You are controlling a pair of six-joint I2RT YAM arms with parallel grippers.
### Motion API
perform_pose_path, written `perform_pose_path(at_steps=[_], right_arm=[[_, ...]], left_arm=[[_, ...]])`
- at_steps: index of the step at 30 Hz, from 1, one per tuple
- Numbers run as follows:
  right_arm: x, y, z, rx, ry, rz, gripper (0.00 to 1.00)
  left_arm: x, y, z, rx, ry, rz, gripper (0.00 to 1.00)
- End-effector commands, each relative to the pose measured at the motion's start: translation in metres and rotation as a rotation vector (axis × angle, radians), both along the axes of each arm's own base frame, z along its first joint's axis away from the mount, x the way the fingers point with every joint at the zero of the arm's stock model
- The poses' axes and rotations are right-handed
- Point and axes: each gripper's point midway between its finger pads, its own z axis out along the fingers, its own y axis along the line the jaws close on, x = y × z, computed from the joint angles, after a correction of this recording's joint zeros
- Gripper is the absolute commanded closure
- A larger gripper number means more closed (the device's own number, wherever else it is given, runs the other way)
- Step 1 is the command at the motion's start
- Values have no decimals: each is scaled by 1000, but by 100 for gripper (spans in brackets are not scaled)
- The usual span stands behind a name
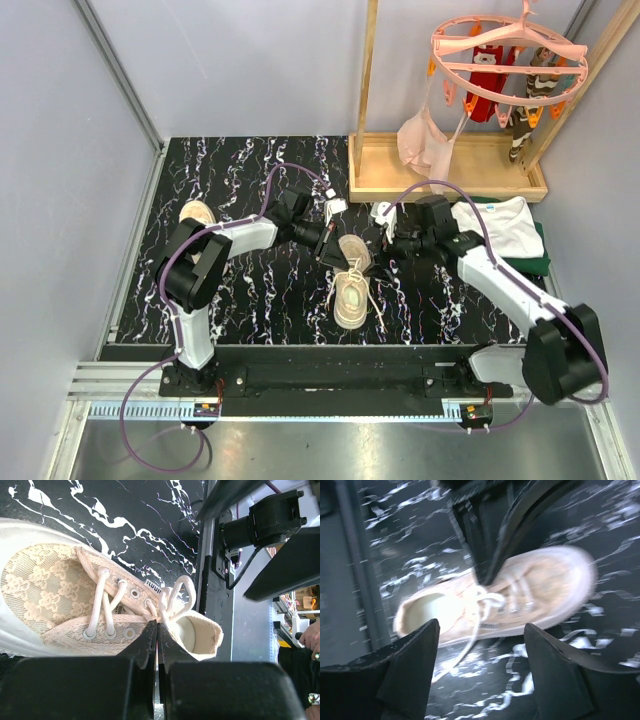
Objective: Tie the shoes
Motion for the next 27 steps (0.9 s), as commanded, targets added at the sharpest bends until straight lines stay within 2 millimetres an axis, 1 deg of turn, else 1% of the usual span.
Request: perform_pose_path(at_steps=[1, 2, 4, 7, 12, 13, 14, 16, 17, 18, 19, 20, 21, 24, 27], right_arm=[[-29, 6, -10, 90, 304, 103, 27], [-27, 8, -7, 110, 316, 116, 29], [-26, 9, -11, 138, 371, 142, 30], [-18, 8, -13, 174, 386, 160, 27], [-10, 9, -12, 204, 353, 199, 28], [-10, 10, -15, 203, 357, 202, 28], [-6, 11, -13, 208, 358, 202, 28], [-2, 12, -17, 202, 374, 196, 30], [3, 13, -15, 200, 367, 192, 33], [6, 14, -20, 192, 388, 183, 37], [9, 14, -23, 182, 400, 169, 39], [12, 14, -22, 178, 418, 162, 41], [11, 14, -27, 171, 442, 162, 44], [7, 13, -28, 159, 471, 177, 48], [6, 11, -33, 135, 469, 176, 48]], left_arm=[[1, -1, 24, -64, -72, -27, 100], [1, -1, 24, -64, -72, -27, 100], [1, -1, 25, -65, -72, -29, 100], [0, 0, 25, -66, -77, -30, 100], [0, 0, 24, -67, -76, -30, 100], [0, 0, 25, -68, -78, -30, 100], [1, 0, 25, -70, -78, -30, 100], [1, -1, 24, -72, -74, -31, 100], [1, -1, 24, -71, -73, -29, 100], [1, -1, 25, -74, -73, -32, 100], [1, -1, 24, -73, -71, -30, 100], [2, -1, 25, -74, -75, -29, 100], [1, -1, 24, -73, -70, -30, 100], [1, -1, 24, -75, -71, -31, 100], [2, -1, 23, -73, -68, -27, 100]])
